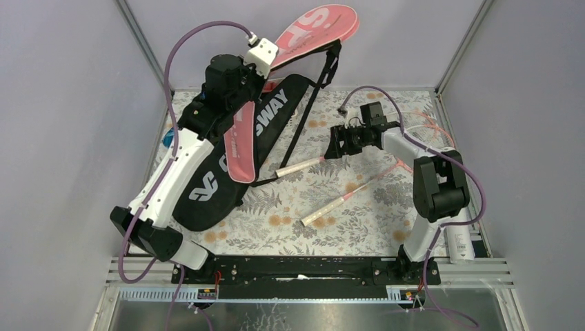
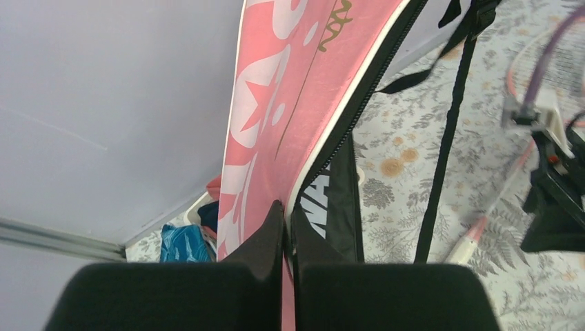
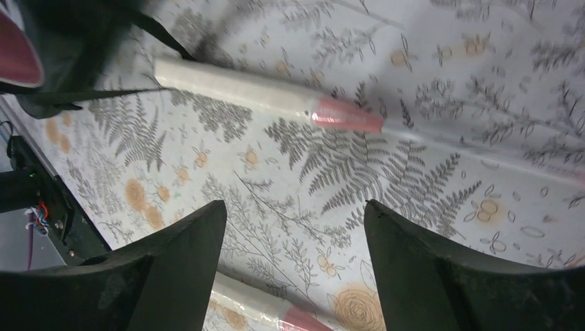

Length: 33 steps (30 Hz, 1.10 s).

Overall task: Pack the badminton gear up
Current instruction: Open the racket bag at the center of the board.

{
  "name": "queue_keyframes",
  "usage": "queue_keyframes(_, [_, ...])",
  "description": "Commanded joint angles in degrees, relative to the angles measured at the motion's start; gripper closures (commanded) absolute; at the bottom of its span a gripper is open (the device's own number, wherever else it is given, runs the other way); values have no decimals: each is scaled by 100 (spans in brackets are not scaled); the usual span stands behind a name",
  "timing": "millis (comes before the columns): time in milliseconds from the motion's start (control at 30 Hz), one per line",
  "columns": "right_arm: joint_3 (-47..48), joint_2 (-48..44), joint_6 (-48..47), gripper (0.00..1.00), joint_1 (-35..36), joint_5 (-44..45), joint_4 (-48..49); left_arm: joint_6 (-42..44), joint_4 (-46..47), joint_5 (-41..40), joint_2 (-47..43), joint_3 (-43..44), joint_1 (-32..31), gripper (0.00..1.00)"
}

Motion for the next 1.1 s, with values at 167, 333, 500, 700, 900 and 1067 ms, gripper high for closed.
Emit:
queue_keyframes(167, [651, 288, 0, 14, 274, -99, 463, 109, -357, 142, -537, 29, -264, 100])
queue_keyframes(333, [1017, 852, 2, 13, 557, -30, 459, -460, -279, 223, -685, -442, -269, 100])
queue_keyframes(500, [1251, 1338, -71, 15, 951, 195, 211, -534, 78, -121, -760, -1026, -269, 100])
queue_keyframes(700, [978, 1379, -352, 27, 1086, 368, -191, 108, 659, -1034, -789, -1363, -269, 100])
queue_keyframes(900, [680, 1046, -869, 36, 1103, 45, -818, 1131, 1627, -1842, -715, -1900, -269, 100])
queue_keyframes(1067, [625, 817, -1310, 39, 1100, -71, -1287, 1950, 2556, -2324, -584, -2388, -268, 100])
